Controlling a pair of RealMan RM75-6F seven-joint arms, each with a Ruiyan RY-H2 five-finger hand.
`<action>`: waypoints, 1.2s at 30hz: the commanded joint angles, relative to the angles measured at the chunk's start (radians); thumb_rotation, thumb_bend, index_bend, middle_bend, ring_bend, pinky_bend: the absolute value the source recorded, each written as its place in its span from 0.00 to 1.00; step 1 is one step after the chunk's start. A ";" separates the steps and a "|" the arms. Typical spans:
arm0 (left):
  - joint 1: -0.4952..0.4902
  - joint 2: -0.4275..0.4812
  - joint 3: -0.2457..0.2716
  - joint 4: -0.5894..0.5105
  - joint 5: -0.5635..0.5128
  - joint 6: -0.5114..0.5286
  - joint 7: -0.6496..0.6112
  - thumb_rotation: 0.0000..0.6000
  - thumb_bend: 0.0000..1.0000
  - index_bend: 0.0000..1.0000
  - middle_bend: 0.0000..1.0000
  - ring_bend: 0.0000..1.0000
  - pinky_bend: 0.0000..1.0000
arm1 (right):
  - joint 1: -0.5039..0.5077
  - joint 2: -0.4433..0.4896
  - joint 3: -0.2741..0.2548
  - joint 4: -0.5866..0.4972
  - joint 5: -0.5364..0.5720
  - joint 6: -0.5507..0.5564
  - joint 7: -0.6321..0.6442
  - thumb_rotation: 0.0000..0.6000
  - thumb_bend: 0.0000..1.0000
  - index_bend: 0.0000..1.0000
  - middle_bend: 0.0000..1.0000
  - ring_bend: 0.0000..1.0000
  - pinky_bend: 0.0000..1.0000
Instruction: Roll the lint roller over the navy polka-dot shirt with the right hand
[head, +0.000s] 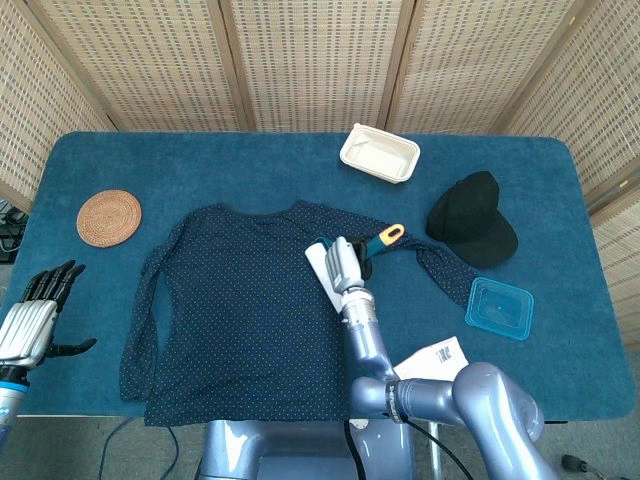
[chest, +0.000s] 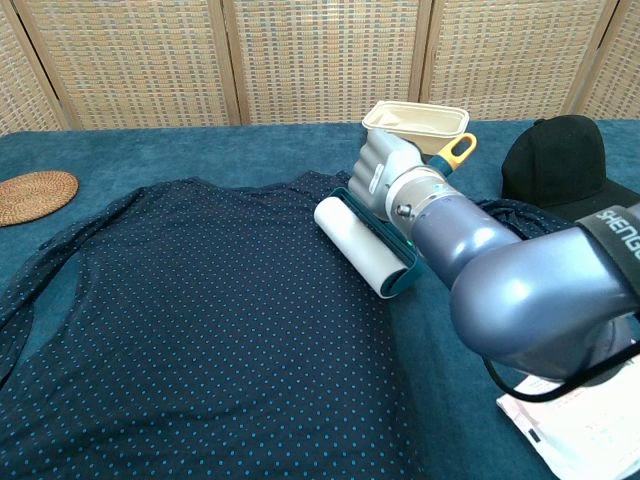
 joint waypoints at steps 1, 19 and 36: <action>0.000 0.000 0.000 0.001 -0.001 0.000 -0.001 1.00 0.00 0.00 0.00 0.00 0.00 | 0.019 -0.029 0.008 -0.011 -0.011 0.001 -0.023 1.00 0.87 0.73 1.00 1.00 1.00; 0.000 -0.001 -0.001 0.009 -0.005 -0.003 -0.006 1.00 0.00 0.00 0.00 0.00 0.00 | 0.046 -0.079 0.001 -0.065 -0.063 0.015 -0.077 1.00 0.87 0.73 1.00 1.00 1.00; 0.001 -0.005 0.002 0.004 -0.001 0.002 0.008 1.00 0.00 0.00 0.00 0.00 0.00 | -0.023 0.013 -0.035 -0.001 -0.045 0.083 -0.164 1.00 0.86 0.72 1.00 1.00 1.00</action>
